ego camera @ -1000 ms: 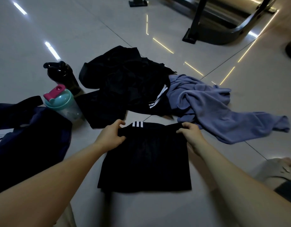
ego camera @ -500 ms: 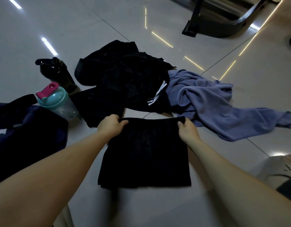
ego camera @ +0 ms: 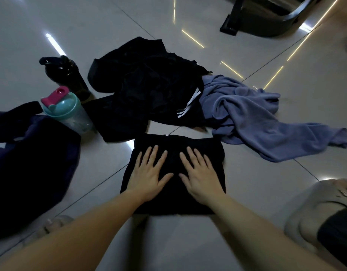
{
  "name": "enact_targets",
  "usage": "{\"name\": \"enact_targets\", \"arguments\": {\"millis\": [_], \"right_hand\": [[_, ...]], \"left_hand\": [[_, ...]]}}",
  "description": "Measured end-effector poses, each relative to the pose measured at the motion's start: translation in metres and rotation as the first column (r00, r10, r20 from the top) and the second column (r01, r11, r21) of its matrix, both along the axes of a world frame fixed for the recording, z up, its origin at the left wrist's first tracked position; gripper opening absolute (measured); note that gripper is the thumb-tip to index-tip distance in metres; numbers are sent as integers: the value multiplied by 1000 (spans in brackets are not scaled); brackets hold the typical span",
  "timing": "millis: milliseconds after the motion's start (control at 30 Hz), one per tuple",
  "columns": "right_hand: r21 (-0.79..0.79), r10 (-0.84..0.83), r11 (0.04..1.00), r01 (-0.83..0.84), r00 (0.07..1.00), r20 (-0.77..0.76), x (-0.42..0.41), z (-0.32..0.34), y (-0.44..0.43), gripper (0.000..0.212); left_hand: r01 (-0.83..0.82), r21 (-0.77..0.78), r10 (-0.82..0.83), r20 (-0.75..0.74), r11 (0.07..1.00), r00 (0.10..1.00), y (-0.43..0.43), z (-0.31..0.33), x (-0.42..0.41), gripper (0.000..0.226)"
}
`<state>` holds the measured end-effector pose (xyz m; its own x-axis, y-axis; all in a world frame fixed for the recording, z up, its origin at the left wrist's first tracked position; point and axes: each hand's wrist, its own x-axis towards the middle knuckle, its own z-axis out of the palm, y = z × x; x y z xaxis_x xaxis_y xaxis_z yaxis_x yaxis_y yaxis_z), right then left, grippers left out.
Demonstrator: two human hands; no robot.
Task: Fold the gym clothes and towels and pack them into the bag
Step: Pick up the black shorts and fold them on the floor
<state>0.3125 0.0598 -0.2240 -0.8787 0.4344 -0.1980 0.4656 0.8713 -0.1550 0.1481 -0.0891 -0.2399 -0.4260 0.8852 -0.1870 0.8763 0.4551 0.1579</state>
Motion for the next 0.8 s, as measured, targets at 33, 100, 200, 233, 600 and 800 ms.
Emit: {"name": "enact_targets", "arguments": {"millis": [33, 100, 200, 233, 600, 800], "right_hand": [[0, -17, 1000, 17, 999, 39, 8, -7, 2, 71], [37, -39, 999, 36, 996, 81, 23, -20, 11, 71], [36, -79, 996, 76, 990, 114, 31, -24, 24, 72], [38, -83, 996, 79, 990, 113, 31, -24, 27, 73], [80, 143, 986, -145, 989, 24, 11, 24, 7, 64], [14, 142, 989, -146, 976, 167, 70, 5, -13, 62]], "left_hand": [[-18, -22, 18, -3, 1000, 1000, -4, -3, -2, 78], [-32, -47, 31, -27, 998, 999, -11, -7, -5, 79], [-65, -37, 63, -48, 997, 997, -14, -11, -4, 80], [-76, -27, 75, -49, 997, 996, -13, -11, -3, 80], [-338, -259, 352, 8, 905, 936, -5, 14, 62, 84], [-194, -142, 194, -15, 971, 981, -31, 41, 45, 58]]}}
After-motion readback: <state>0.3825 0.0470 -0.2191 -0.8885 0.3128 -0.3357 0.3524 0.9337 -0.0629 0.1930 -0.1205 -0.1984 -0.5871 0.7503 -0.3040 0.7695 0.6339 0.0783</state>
